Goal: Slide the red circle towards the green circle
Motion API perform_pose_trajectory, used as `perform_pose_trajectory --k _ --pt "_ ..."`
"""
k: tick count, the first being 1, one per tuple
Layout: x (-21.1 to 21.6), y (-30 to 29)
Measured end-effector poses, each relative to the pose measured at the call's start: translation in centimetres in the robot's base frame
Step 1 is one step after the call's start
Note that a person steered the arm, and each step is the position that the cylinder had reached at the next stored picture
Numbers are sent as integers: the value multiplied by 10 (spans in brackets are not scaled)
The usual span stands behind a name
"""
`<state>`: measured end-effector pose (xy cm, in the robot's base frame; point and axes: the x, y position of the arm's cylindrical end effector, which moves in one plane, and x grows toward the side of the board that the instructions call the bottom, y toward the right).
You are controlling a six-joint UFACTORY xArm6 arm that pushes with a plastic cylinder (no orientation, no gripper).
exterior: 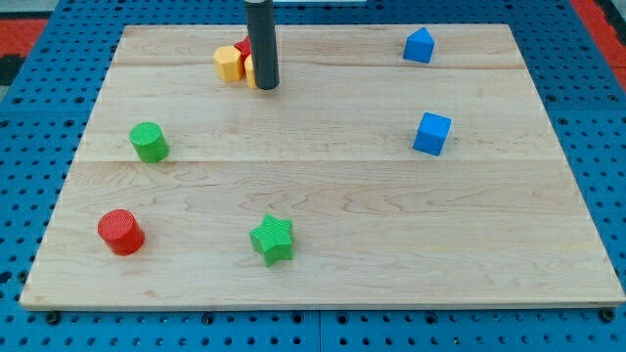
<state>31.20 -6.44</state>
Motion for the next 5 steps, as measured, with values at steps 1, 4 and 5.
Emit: perform_pose_trajectory --k 1,4,5 --pt "1 1" --pt "12 91" --pt "5 94"
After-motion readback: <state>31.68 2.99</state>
